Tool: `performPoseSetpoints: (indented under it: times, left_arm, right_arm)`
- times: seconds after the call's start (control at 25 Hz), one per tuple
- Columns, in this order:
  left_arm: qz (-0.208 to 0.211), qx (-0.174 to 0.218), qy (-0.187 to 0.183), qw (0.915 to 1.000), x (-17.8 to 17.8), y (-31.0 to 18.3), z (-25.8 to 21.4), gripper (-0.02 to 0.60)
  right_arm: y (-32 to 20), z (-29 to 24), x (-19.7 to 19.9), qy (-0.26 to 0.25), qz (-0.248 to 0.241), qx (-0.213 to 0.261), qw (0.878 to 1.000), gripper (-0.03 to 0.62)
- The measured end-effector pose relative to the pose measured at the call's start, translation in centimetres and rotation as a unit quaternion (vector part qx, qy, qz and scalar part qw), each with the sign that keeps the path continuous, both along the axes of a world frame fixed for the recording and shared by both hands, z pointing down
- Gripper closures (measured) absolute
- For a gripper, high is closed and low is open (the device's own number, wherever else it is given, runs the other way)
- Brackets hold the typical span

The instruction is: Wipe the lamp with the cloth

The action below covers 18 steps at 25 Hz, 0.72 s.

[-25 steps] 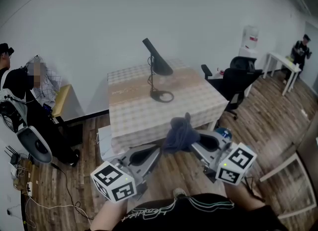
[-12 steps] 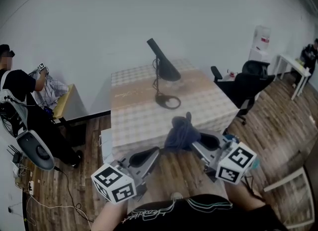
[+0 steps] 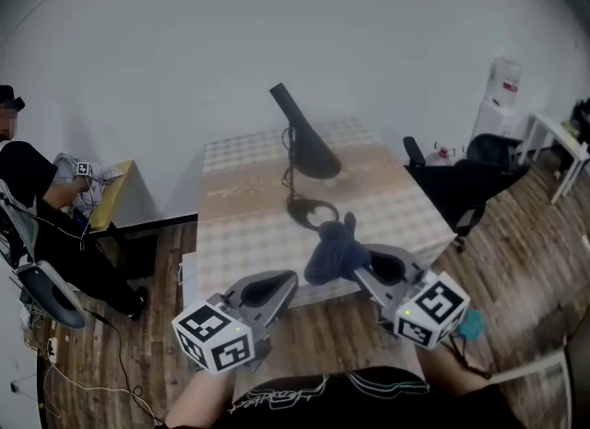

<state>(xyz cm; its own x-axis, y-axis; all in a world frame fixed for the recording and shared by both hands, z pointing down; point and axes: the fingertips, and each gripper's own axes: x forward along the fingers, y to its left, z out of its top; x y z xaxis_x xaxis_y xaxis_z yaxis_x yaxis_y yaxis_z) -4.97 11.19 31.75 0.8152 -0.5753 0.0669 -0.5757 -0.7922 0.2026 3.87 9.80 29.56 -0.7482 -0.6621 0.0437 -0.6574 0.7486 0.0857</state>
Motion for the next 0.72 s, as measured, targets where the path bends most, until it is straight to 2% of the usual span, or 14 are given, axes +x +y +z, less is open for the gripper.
performPoseSetpoints:
  times: [0.28,0.52,0.72]
  left_arm:
    - [-0.005,-0.003,-0.001,1.0,0.5,-4.1,1.1,0.583]
    - [-0.004,-0.004,-0.001,1.0,-0.9,-7.3,1.1,0.583]
    - [0.014,0.0,0.001,0.9999,-2.3,-10.9,0.6,0.583]
  right_arm:
    - [-4.6,0.0,0.1,0.033,0.004,0.032,0.999,0.537]
    - [-8.1,-0.6,-2.0,0.051,0.002,0.048,0.998,0.537]
    - [-11.3,-1.5,-3.6,0.07,0.022,0.067,0.995,0.537]
